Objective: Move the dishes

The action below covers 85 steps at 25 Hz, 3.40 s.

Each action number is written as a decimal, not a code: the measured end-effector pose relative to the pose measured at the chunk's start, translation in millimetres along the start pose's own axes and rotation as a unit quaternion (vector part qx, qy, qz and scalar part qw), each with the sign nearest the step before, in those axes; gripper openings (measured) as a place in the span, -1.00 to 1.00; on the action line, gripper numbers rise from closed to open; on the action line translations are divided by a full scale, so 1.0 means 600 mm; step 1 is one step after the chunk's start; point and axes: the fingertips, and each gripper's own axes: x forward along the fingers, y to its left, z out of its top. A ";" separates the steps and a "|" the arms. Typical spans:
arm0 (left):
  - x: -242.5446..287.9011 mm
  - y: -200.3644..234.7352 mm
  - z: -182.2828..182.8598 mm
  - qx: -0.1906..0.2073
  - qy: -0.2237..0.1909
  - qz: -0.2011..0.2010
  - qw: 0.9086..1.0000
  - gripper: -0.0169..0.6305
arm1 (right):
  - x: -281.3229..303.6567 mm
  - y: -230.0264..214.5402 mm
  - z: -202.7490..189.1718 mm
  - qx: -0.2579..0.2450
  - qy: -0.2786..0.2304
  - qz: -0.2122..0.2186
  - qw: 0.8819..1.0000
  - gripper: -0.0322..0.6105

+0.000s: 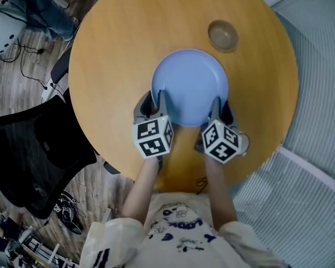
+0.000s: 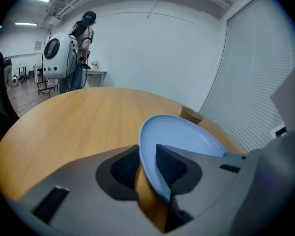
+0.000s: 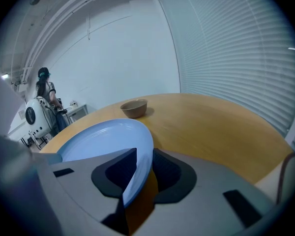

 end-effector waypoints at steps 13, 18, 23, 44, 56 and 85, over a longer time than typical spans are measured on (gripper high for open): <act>-0.082 0.074 0.021 -0.051 -0.050 0.047 0.996 -0.66 | -0.034 0.088 0.019 -0.041 -0.031 0.063 0.997 -0.68; -0.141 0.143 0.020 -0.075 -0.075 0.090 0.990 -0.66 | -0.048 0.167 0.004 -0.064 -0.035 0.118 0.990 -0.69; -0.189 0.226 -0.001 -0.094 -0.088 0.134 0.983 -0.66 | -0.064 0.251 -0.034 -0.080 -0.033 0.165 0.982 -0.69; -0.170 0.329 -0.068 -0.099 -0.065 0.160 0.980 -0.66 | -0.007 0.336 -0.119 -0.178 -0.005 0.192 0.965 -0.69; -0.228 0.316 0.023 -0.079 -0.131 0.164 0.975 -0.66 | -0.054 0.325 0.002 -0.154 -0.083 0.187 0.967 -0.68; 0.028 -0.059 0.225 0.036 -0.096 -0.028 0.994 -0.66 | 0.152 0.058 0.260 0.029 -0.106 0.016 0.994 -0.66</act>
